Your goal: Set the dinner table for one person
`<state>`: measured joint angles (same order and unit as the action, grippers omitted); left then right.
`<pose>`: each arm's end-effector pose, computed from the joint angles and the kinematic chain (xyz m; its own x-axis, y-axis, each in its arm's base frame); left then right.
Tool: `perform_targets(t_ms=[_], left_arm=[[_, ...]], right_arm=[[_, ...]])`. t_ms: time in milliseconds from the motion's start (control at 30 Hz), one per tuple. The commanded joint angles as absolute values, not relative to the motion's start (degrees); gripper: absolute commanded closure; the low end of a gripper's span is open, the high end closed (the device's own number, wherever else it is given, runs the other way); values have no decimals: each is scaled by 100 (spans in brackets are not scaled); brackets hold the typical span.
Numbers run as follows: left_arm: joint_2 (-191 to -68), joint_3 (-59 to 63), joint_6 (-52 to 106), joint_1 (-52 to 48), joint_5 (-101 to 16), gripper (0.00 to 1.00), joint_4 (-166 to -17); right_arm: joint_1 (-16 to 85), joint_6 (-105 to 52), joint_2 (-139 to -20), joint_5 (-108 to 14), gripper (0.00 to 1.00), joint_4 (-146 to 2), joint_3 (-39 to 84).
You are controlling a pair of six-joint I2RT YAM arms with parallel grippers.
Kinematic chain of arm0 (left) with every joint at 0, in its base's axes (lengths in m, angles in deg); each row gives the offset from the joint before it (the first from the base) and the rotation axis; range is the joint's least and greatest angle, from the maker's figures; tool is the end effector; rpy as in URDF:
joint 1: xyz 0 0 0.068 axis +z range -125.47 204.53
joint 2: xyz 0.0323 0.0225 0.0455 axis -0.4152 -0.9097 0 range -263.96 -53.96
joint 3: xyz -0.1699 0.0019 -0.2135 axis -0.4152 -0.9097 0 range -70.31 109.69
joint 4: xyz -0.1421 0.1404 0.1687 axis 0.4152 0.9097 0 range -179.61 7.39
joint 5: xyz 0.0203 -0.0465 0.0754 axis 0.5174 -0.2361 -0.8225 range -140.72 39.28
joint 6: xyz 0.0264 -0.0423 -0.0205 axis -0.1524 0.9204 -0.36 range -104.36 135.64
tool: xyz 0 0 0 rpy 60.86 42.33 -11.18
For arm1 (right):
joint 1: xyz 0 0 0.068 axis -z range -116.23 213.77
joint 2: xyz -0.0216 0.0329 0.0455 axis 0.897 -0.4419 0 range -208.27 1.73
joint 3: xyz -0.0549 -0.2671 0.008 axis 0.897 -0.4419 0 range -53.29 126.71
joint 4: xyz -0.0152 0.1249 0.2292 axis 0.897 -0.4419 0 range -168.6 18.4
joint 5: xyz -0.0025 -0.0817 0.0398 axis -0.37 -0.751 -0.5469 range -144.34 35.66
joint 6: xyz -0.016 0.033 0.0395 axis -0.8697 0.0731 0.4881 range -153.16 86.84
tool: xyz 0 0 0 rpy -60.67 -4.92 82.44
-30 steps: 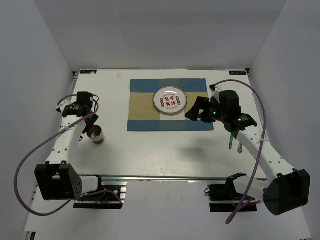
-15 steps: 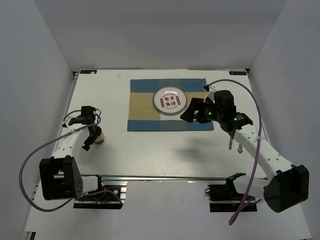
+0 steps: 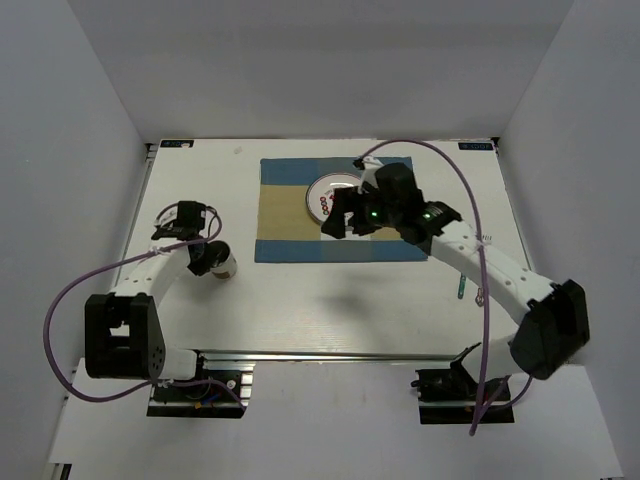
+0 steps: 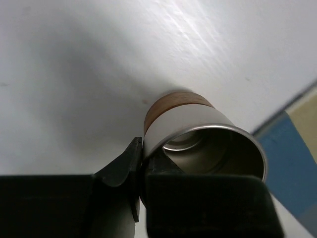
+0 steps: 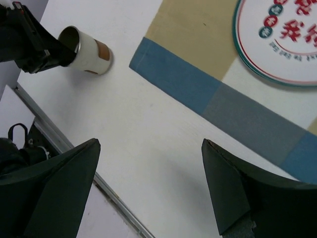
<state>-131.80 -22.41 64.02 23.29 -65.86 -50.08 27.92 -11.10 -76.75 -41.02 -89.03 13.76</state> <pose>0.2449 0.0039 0.1999 -0.5690 -0.7094 -0.4158 -0.7468 0.6575 -0.0998 0.2500 0.1909 0.3300 -0.6381 -0.0102 -0.7699 -0.5329 0.7276 0.4320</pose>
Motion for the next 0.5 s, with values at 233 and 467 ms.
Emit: perform_targets(t_ms=[233,467], left_arm=[[-13806,-739,5396,1048,-5670,100,-5226],[-14035,-308,5387,441,-5547,100,-5199]], right_arm=[[1412,-759,-9836,-6329,15,-9523,3793],[1174,-644,-10497,-6867,14,-9481,4339]])
